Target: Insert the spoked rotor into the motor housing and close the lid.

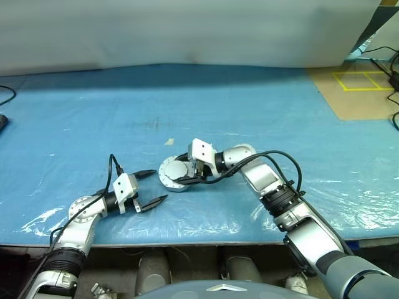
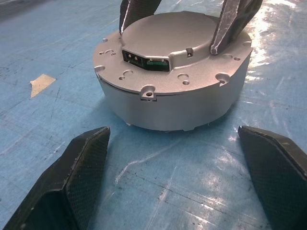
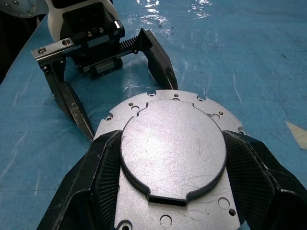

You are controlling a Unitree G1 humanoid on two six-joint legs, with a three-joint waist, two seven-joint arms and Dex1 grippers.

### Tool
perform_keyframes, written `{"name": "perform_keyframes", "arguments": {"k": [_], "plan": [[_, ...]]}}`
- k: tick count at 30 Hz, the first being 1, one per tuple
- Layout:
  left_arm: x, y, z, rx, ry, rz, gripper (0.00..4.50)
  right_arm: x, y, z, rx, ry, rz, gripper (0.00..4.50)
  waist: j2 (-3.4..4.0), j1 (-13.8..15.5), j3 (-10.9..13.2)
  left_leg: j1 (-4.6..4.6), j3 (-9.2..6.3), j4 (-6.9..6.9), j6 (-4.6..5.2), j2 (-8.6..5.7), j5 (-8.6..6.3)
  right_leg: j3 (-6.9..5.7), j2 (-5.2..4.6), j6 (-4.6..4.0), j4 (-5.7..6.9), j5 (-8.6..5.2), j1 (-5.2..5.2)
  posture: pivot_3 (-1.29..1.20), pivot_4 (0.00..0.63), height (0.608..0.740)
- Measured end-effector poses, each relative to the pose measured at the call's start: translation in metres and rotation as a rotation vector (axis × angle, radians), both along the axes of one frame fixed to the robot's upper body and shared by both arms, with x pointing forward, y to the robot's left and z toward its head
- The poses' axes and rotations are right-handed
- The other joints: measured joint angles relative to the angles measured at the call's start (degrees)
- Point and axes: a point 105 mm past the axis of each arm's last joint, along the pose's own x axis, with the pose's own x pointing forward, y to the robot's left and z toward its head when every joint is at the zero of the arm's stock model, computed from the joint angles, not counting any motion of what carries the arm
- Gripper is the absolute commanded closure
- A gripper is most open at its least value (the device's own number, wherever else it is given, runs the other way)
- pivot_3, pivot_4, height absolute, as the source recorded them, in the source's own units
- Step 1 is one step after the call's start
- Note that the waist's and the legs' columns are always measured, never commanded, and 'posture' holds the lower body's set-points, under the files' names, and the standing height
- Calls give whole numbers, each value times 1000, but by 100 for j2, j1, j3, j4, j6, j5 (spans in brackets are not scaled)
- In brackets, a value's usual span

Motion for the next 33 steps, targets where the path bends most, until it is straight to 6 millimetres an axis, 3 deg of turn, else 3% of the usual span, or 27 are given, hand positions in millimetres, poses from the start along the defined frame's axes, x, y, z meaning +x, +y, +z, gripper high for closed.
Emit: {"name": "perform_keyframes", "arguments": {"k": [5,10,13,16,24,33], "plan": [[0,0,0,-13,12,9,0,0,0,0,-1,3,2,1558,2,0,-1,-1,0,0,0,0,0,0,0,0,-1,0,0,0,150,740],[17,12,8,-178,133,148,0,2,-3,0,0,5,-17,1558,1,8,0,-8,0,-1,0,1,0,-2,0,-1,1,0,-5,0,150,740],[32,23,30,-266,129,206,598,2,-3,0,2,5,-14,1558,-4,6,1,-14,0,1,-1,1,1,-2,1,-1,-4,0,-7,0,150,740],[32,16,49,-312,132,138,1549,1,-1,0,6,6,-7,1558,-5,-20,0,-20,1,-3,-2,-3,1,-1,2,0,-24,0,-7,0,150,740],[9,-7,43,-306,238,-35,4379,1,-1,1,11,3,-10,1558,-5,-19,0,-19,1,-9,-1,3,1,-6,4,0,-25,0,-6,0,150,740],[8,-11,33,-178,176,-56,4465,2,-2,0,8,3,-17,1558,-5,-15,0,-7,0,-9,-1,3,1,-6,4,0,-25,0,5,0,150,740]]}}
